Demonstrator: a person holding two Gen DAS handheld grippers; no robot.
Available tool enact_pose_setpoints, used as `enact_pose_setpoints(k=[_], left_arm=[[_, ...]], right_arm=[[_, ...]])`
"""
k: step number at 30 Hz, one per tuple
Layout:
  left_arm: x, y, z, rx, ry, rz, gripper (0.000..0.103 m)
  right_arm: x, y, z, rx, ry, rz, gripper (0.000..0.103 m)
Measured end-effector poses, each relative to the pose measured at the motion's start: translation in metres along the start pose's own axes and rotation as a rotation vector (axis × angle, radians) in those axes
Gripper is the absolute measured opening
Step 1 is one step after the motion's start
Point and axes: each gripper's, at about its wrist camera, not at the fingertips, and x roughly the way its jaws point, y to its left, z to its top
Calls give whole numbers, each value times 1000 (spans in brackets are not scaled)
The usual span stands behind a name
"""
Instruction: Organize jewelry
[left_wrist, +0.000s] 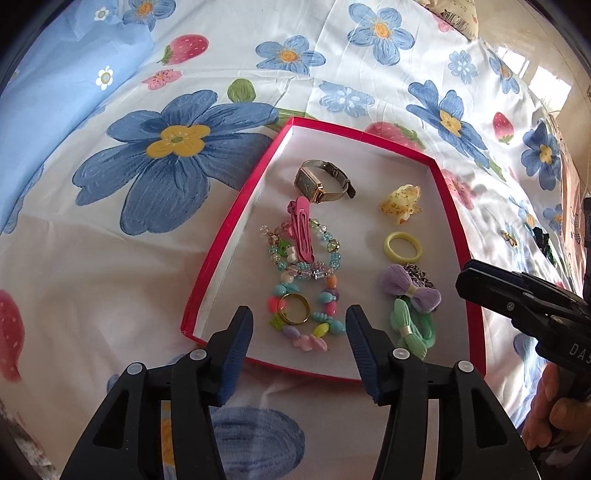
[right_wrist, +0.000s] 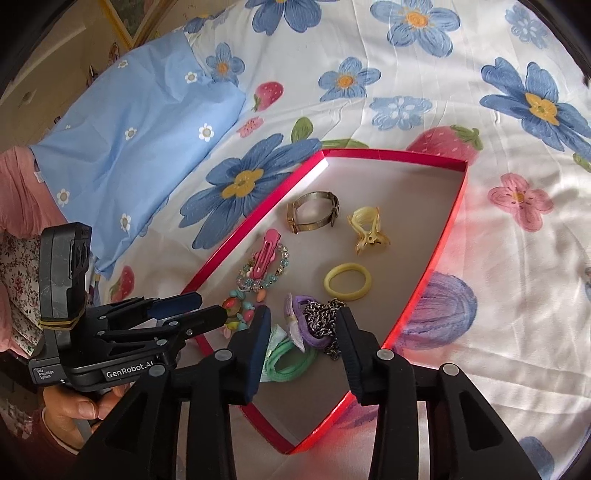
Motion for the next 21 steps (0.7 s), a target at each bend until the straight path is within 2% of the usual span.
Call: enact_pose_setpoints(k=[3,5,7,9,21], left_arm=[[-4,1,-1,-3,-5,1,59],[-9,2,-3,-10,-12,1,70],[-14,3,-5,-23,-19,6,81],[-20,5,-7,-38,-30,-1,83],[-46,12,-42,-104,-74,7,87]], right_arm=[[-5,0,-2,3,-7,-1,41],[-8,0,-3,4,-13,2,44],[-11,1,-5,4,-25,5,54],[-16,1,-8,4,-38,14,66],[-49,0,-34,17,-165,61,75]])
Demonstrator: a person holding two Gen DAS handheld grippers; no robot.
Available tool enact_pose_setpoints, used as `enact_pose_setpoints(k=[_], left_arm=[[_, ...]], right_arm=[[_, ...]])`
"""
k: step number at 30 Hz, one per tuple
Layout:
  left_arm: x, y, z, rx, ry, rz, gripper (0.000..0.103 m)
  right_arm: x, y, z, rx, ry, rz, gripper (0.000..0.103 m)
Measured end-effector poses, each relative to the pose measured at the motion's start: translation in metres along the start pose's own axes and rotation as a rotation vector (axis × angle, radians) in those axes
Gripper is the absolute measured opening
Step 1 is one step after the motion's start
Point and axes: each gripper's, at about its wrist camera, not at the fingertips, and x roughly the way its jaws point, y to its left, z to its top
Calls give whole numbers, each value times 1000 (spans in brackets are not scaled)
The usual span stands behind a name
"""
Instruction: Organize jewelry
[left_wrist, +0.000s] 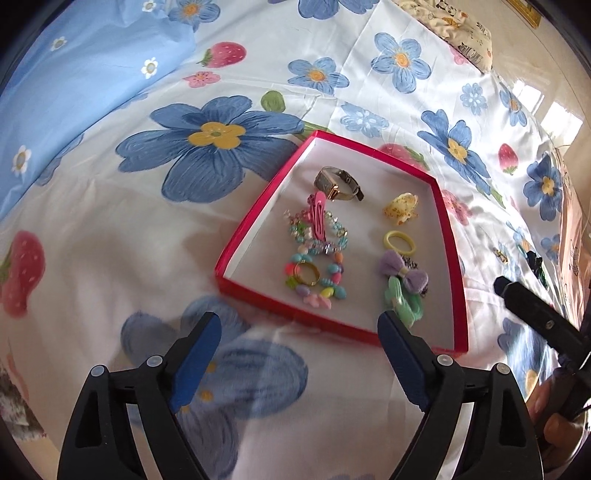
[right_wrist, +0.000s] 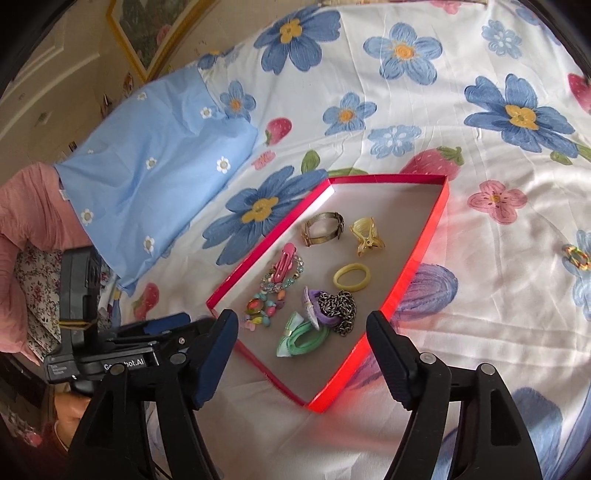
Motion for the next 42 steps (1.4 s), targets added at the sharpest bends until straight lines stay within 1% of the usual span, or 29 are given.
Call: enact_pose_setpoints(k=[4,9,11,12,13,14,17,19,23,26,29,31,33,37,42], left_arm=[[-9,-3,-11,4,-11,19,88],[-34,-14,-17,54,-62,70,88],[-53,-21,-13,76,-101,79,89],[-61,-24,-11,86,-120,82,91],[-71,-26,-9,98,-144,84,96],[-85,-31,-4,112,-179,90,102],[-112,-41,-2,142,-253,104,102],[-119,-45,-6,166,-272,122,103],[-113,-53,-28,178,-302,185,102],[-106,-54,-48,174,-342,204,102],[-93,-54,-63,159,-336,209,103],[-86,-53,-68,154,-318,204,102],[-80,-54,-76,156,-298,215,102],[-76,-53,-77,167,-302,244,103],[-77,-51,-79,163,-294,235,102]], right_arm=[[-10,-1,-7,4,-27,5,76],[-26,8,-8,-40,-50,-21,76],[-36,15,-1,-71,-72,-46,78],[-43,21,5,-100,-82,-64,82],[-51,28,13,-137,-95,-84,86],[-57,33,19,-166,-106,-97,92],[-79,51,37,-246,-162,-125,102],[-86,59,42,-280,-178,-145,103],[-82,56,27,-260,-193,-152,103],[-70,49,3,-247,-201,-169,103],[-60,43,-16,-253,-205,-192,103],[-53,39,-26,-254,-192,-197,103],[-48,37,-34,-259,-174,-201,103],[-42,32,-43,-262,-145,-208,103],[-38,28,-49,-243,-123,-214,103]])
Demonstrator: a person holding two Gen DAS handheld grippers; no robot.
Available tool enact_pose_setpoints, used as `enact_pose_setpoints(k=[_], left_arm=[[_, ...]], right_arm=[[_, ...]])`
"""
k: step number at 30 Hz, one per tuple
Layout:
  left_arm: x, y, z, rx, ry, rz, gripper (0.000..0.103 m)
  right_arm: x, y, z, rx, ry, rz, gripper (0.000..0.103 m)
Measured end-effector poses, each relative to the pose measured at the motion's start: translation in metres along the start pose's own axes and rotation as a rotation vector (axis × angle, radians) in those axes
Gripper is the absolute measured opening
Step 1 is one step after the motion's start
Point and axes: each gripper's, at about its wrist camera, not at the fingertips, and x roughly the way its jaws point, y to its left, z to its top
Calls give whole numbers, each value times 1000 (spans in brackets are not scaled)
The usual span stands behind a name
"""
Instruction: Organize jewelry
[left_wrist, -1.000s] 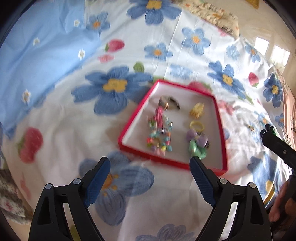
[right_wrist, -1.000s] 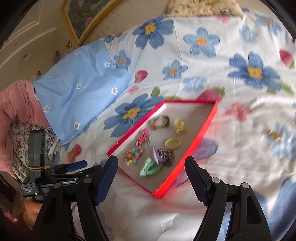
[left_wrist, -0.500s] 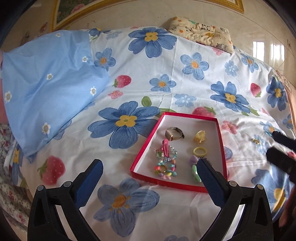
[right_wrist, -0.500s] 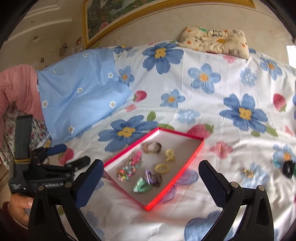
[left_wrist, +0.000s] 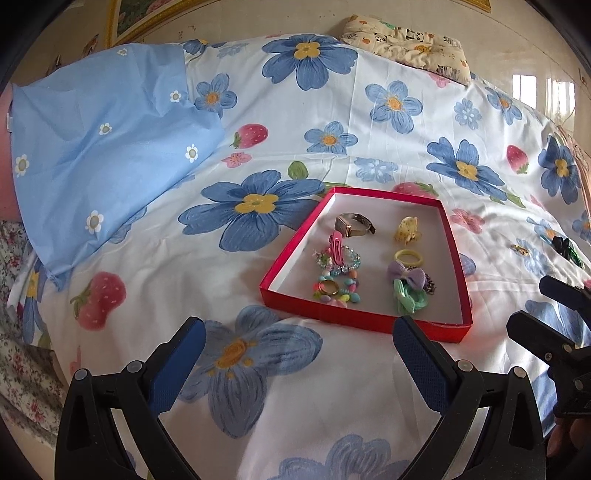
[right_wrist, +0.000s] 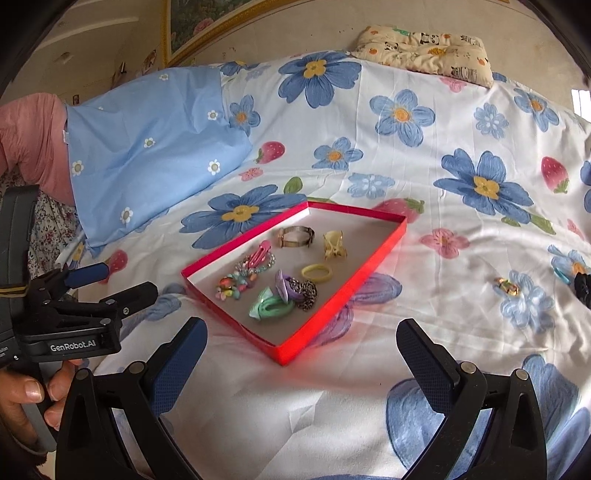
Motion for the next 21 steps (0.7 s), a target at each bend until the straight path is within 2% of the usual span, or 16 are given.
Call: enact_pose_setpoints(k=[21], left_arm=[[-13,1,-6,2,-25,-27,103]], right_arm=[[4,-3,-3,23,17,-4,103]])
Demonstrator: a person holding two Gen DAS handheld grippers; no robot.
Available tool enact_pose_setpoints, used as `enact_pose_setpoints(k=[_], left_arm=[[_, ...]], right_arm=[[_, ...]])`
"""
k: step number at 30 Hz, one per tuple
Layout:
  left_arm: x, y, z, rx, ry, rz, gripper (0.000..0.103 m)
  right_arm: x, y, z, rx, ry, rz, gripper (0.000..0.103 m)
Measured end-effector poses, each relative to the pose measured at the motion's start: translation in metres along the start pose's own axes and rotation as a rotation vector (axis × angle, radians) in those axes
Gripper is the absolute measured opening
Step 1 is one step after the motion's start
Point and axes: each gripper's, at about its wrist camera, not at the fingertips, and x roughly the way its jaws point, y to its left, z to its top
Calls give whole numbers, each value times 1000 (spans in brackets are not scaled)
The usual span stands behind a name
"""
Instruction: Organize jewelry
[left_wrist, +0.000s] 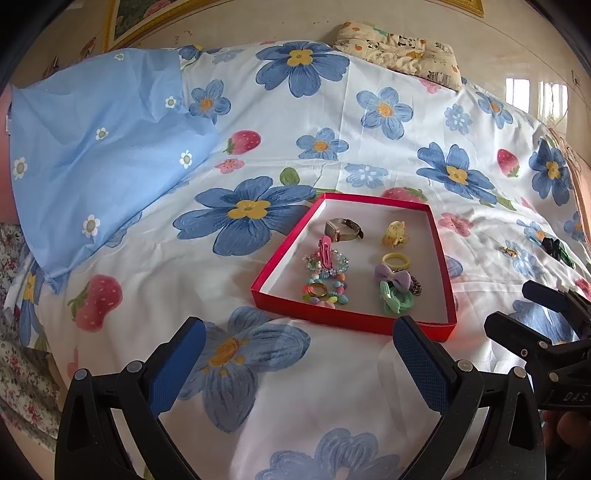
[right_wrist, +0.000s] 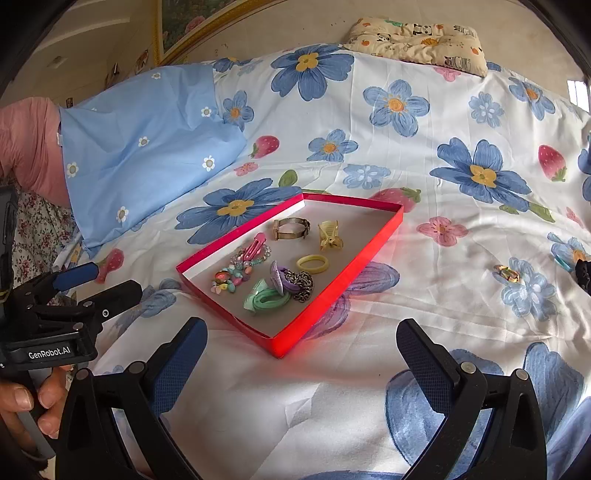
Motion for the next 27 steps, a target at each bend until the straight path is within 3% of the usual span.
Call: enact_pose_setpoints(k=[27], left_arm=[[3,-4,1,9,10,-3,103]], right_arm=[[-2,1,1,10,-2,17,103]])
